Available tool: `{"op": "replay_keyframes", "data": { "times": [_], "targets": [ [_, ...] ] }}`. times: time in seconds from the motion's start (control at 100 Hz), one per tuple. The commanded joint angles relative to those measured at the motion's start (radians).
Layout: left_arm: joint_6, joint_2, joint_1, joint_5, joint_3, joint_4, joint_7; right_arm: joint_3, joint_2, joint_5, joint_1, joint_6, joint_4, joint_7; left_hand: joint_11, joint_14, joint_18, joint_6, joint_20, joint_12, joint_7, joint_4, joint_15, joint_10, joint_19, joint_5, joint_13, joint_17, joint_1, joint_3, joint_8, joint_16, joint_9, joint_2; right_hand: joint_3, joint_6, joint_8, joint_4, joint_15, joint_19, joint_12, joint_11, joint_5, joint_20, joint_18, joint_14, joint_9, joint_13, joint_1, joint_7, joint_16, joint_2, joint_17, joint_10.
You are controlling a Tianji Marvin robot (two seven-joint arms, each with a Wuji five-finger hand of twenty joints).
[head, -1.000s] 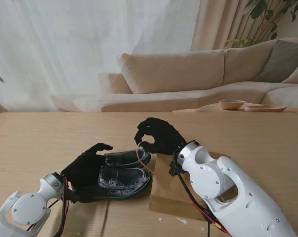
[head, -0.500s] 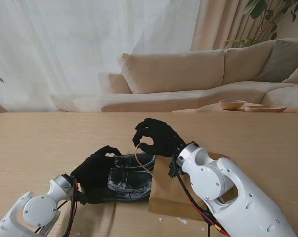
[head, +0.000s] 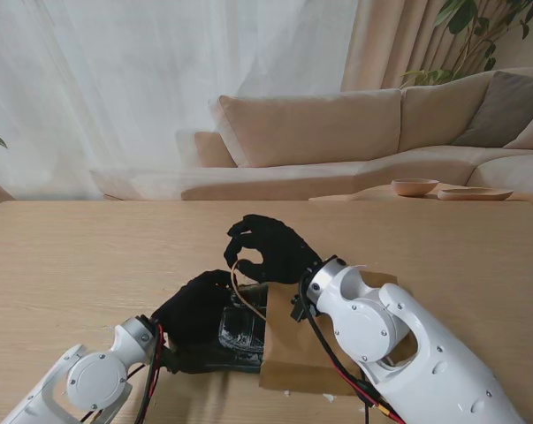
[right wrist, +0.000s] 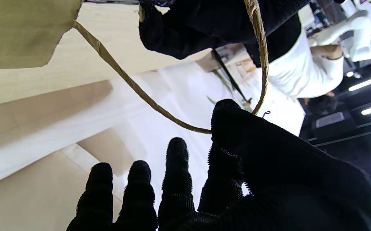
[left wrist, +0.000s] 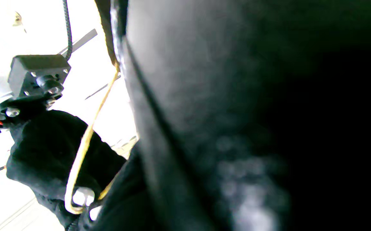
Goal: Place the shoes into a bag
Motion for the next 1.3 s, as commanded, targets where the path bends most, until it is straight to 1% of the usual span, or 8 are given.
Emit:
{"op": "replay_keyframes", "data": {
  "times": [0.0,0.03,0.12,0.19,0.37,0.82,1.04,1.29],
  "targets": [
    [-0.005,-0.011,0.001,-0.002,0.003,-0.039,-0.006,-0.002,-0.012,0.003,0.003,-0.002,-0.001,0.010,0.154,0.008,0.005,-0.187,0.112,0.187,0.159,0.033,0.140,0.072,0.050,0.036,-0.001,-0.025,0.039,0.107,0.072,0.090,0.110,0.084,0.010,-0.044,0.055,0.048,0.005,0.018,0.008,-0.004,0.030,-0.013,-0.004,-0.011,0.011,0.007,0.029,0.057,0.012,0.053,0.001,-0.009],
    [-0.005,-0.011,0.003,0.002,0.004,-0.041,-0.004,-0.003,-0.012,0.004,0.005,0.000,0.001,0.010,0.194,0.015,0.010,-0.187,0.138,0.215,0.160,0.033,0.214,0.083,0.039,0.037,-0.003,-0.023,0.039,0.106,0.072,0.081,0.127,0.084,0.009,-0.045,0.055,0.047,0.005,0.018,0.008,-0.004,0.030,-0.013,-0.004,-0.011,0.011,0.007,0.030,0.056,0.012,0.054,0.001,-0.009],
    [-0.005,-0.009,0.013,0.013,0.005,-0.049,-0.004,-0.002,-0.013,0.005,0.011,0.007,0.005,0.009,0.293,0.038,0.032,-0.189,0.156,0.271,0.161,0.033,0.380,0.120,0.042,0.038,-0.007,-0.023,0.039,0.106,0.074,0.084,0.188,0.084,0.005,-0.047,0.055,0.046,0.005,0.019,0.008,-0.004,0.030,-0.013,-0.004,-0.011,0.011,0.007,0.031,0.054,0.012,0.055,0.001,-0.010],
    [-0.003,-0.007,0.021,0.017,0.004,-0.055,-0.008,-0.001,-0.014,0.005,0.014,0.014,0.008,0.006,0.342,0.049,0.045,-0.188,0.169,0.295,0.161,0.032,0.458,0.139,0.062,0.038,-0.012,-0.022,0.038,0.107,0.075,0.048,0.221,0.083,0.001,-0.048,0.055,0.045,0.006,0.018,0.008,-0.005,0.029,-0.013,-0.004,-0.011,0.011,0.007,0.032,0.052,0.013,0.057,0.000,-0.009],
    [-0.004,-0.007,0.027,0.045,0.015,-0.055,0.004,-0.002,-0.017,0.012,0.018,0.023,0.015,-0.001,0.385,0.073,0.068,-0.195,0.191,0.312,0.160,0.032,0.478,0.161,0.095,0.035,-0.018,-0.022,0.037,0.105,0.078,0.054,0.269,0.088,-0.012,-0.054,0.055,0.041,0.005,0.019,0.009,-0.005,0.029,-0.014,-0.006,-0.012,0.011,0.006,0.038,0.047,0.012,0.061,-0.001,-0.009],
    [0.028,-0.045,-0.002,0.097,0.105,-0.030,0.171,-0.051,-0.030,0.088,0.039,-0.031,0.043,-0.027,0.456,0.099,0.080,-0.190,0.189,0.308,0.180,0.044,0.487,0.189,0.103,0.007,0.014,-0.026,0.065,0.054,0.089,0.102,0.308,0.118,-0.028,-0.062,0.059,0.039,0.003,0.020,0.009,-0.006,0.028,-0.013,-0.006,-0.013,0.009,0.006,0.041,0.039,0.011,0.069,-0.004,-0.008],
    [0.033,-0.039,-0.018,0.100,0.122,-0.028,0.147,-0.059,-0.031,0.160,0.048,-0.104,0.054,-0.010,0.451,0.093,0.078,-0.196,0.192,0.304,0.182,0.045,0.485,0.186,0.107,0.008,0.013,-0.026,0.064,0.053,0.084,0.102,0.305,0.115,-0.068,-0.077,0.064,0.028,-0.003,0.020,0.007,-0.011,0.021,-0.013,-0.009,-0.015,-0.004,0.005,0.054,0.027,0.008,0.091,-0.006,-0.012],
    [0.035,-0.043,-0.010,0.096,0.127,-0.030,0.162,-0.053,-0.031,0.247,0.052,-0.168,0.076,0.010,0.455,0.096,0.081,-0.190,0.200,0.307,0.196,0.045,0.487,0.186,0.120,-0.003,0.015,-0.026,0.065,0.050,0.100,0.106,0.306,0.118,-0.135,-0.096,0.065,0.013,-0.011,0.019,0.008,-0.005,0.013,-0.014,-0.015,-0.020,-0.027,0.006,0.087,0.012,0.004,0.113,-0.009,-0.011]
  ]
}}
